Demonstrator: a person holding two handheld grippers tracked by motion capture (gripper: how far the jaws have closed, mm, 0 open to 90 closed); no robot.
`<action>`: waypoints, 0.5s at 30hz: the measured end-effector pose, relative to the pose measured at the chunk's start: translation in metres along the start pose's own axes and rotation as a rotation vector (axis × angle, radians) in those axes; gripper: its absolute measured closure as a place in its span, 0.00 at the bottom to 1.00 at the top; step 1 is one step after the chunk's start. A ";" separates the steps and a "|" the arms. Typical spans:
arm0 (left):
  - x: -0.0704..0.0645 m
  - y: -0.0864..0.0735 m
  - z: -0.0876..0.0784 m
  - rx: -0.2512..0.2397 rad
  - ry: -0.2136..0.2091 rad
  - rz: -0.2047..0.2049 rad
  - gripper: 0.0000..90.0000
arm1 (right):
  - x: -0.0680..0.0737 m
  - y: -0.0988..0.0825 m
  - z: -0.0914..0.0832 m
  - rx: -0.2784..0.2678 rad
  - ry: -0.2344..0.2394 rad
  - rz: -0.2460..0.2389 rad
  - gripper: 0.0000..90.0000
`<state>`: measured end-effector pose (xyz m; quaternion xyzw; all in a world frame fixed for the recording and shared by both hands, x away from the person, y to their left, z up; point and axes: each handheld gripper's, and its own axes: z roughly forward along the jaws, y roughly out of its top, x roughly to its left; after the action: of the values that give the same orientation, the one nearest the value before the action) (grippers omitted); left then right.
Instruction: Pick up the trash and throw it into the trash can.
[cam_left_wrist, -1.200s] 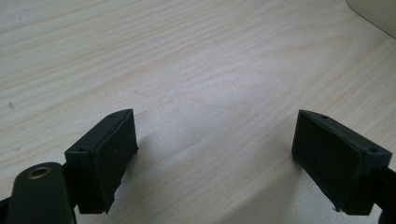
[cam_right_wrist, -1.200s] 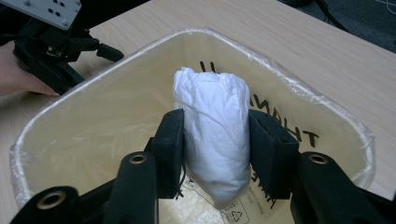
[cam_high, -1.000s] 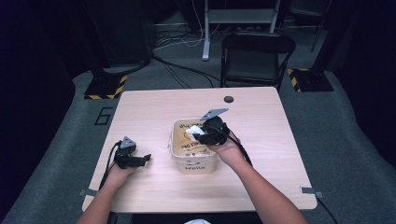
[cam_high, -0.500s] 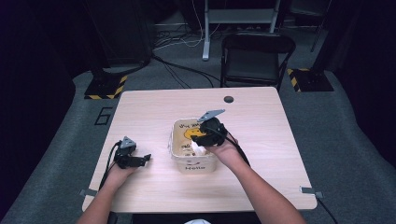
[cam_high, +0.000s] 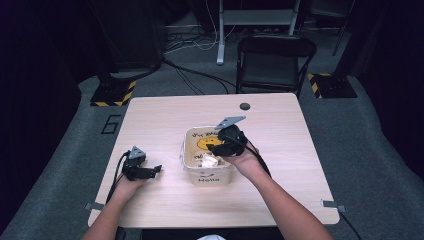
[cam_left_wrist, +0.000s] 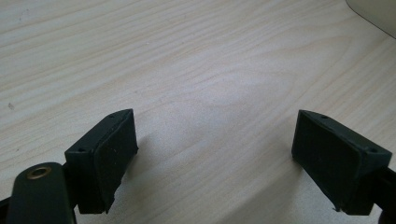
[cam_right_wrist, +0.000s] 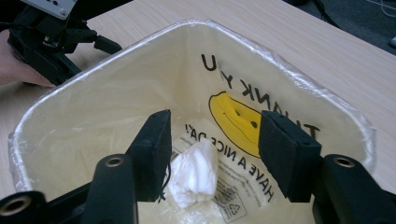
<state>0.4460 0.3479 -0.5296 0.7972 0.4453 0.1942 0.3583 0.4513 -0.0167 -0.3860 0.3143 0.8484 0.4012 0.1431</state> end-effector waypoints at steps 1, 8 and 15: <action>0.000 0.000 0.000 0.000 0.000 0.000 0.16 | 0.000 0.000 -0.003 0.000 -0.005 0.005 0.47; 0.000 0.000 0.000 -0.001 0.000 -0.001 0.16 | -0.008 -0.004 -0.018 -0.021 -0.027 0.024 0.47; 0.000 0.000 0.000 0.000 0.000 0.000 0.16 | -0.021 -0.009 -0.034 -0.044 -0.068 0.047 0.46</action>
<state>0.4459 0.3479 -0.5296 0.7971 0.4455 0.1942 0.3584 0.4464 -0.0550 -0.3715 0.3444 0.8265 0.4119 0.1692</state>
